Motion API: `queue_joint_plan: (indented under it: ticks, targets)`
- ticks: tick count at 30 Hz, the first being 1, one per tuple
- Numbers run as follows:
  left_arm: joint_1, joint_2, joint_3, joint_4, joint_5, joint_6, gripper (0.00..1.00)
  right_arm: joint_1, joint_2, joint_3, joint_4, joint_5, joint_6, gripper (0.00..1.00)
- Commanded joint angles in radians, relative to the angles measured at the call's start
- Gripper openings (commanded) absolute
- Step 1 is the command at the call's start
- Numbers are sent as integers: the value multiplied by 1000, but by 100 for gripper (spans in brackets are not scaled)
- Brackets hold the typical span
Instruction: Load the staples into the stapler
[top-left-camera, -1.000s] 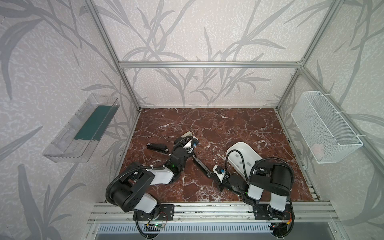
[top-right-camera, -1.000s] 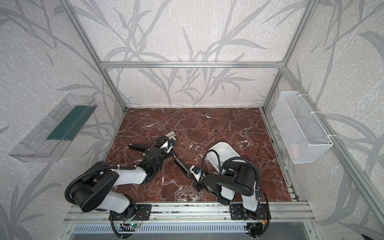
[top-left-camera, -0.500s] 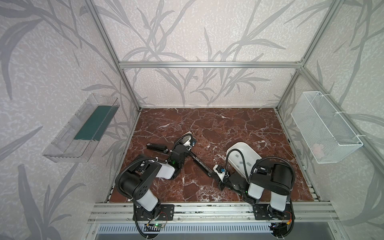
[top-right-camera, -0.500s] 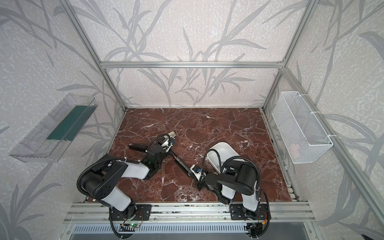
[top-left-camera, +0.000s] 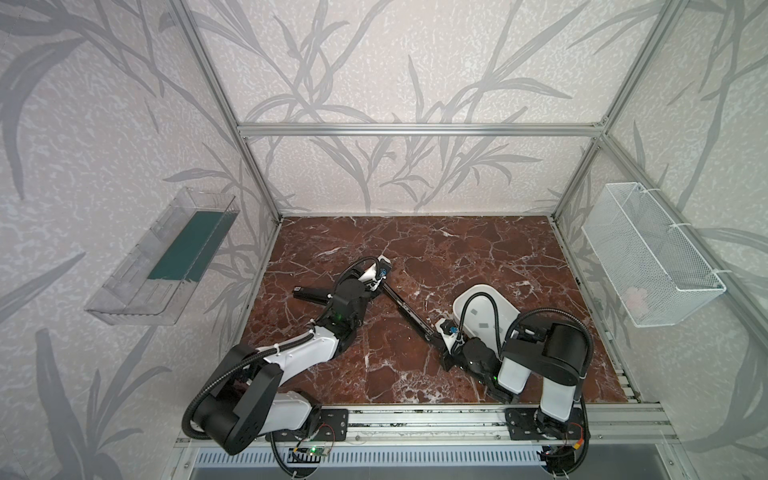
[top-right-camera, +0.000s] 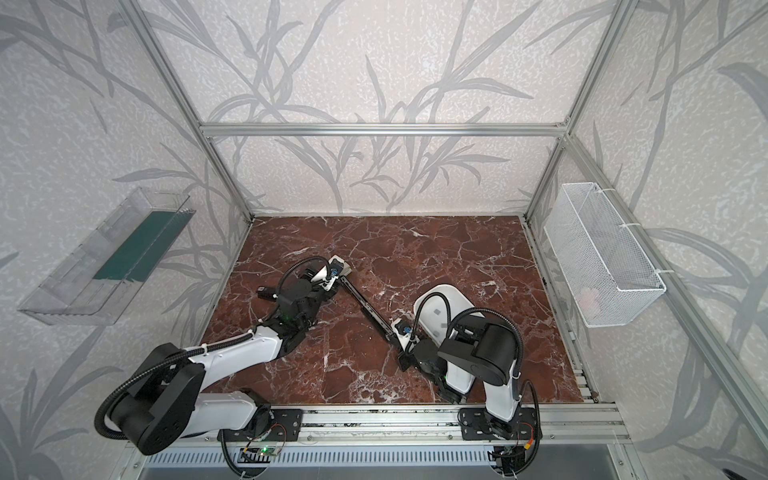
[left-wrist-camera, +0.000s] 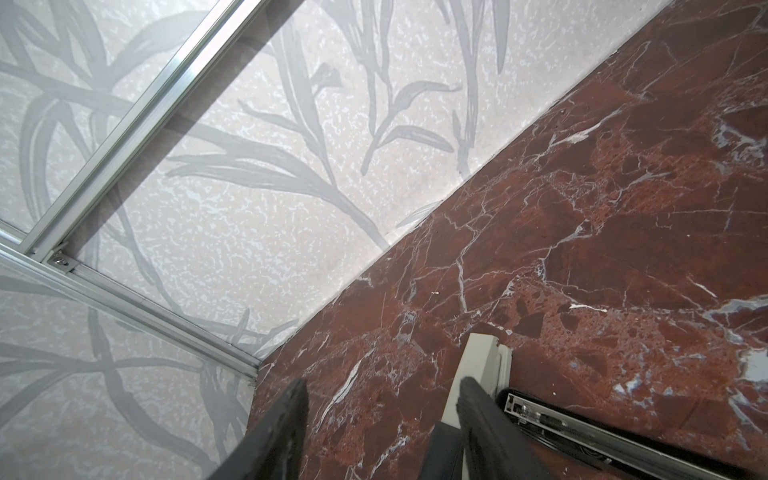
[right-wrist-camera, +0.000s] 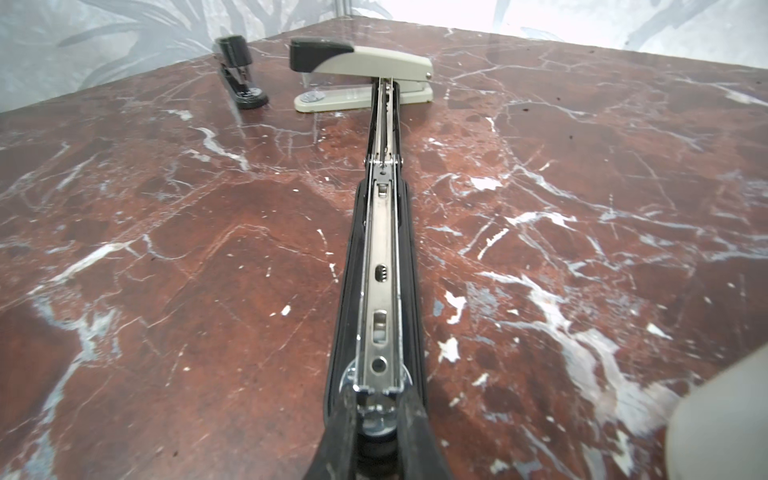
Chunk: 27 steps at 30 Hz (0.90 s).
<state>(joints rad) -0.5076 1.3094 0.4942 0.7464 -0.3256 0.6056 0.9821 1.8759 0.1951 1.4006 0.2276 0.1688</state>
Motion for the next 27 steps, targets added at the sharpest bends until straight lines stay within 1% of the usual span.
queue_joint_plan:
  ticks: [1,2,4,6,8,11,14,16,20,21,23,26,27]
  targets:
    - [43,-16,25,-85,34,-38,63,-13,-32,65,-253,133,84,0]
    - [63,-20,34,-115,60,-60,64,-15,-41,87,-298,145,101,0]
    - [122,-25,61,-212,149,-126,64,-27,-58,139,-401,164,138,0]
    - [171,-22,68,-250,200,-190,64,-46,-69,185,-498,183,179,0]
    - [181,-28,61,-265,195,-196,64,-68,-72,199,-518,175,205,1]
    - [181,-48,46,-285,186,-184,63,-82,-57,218,-525,143,204,1]
    - [181,-65,49,-336,214,-196,63,-82,-40,228,-524,127,200,3]
    - [181,-65,49,-351,220,-223,63,-82,-49,227,-537,129,199,6]
    - [181,-55,106,-483,236,-307,63,-82,-101,244,-624,143,185,16]
    - [181,-50,130,-526,234,-332,65,-82,-118,251,-648,142,178,19]
    - [182,-41,178,-611,216,-382,70,-82,-158,269,-723,135,168,26]
    - [182,-18,245,-742,213,-428,71,-82,-237,326,-889,114,163,39]
    - [182,-5,264,-776,215,-447,71,-81,-263,350,-959,105,160,45]
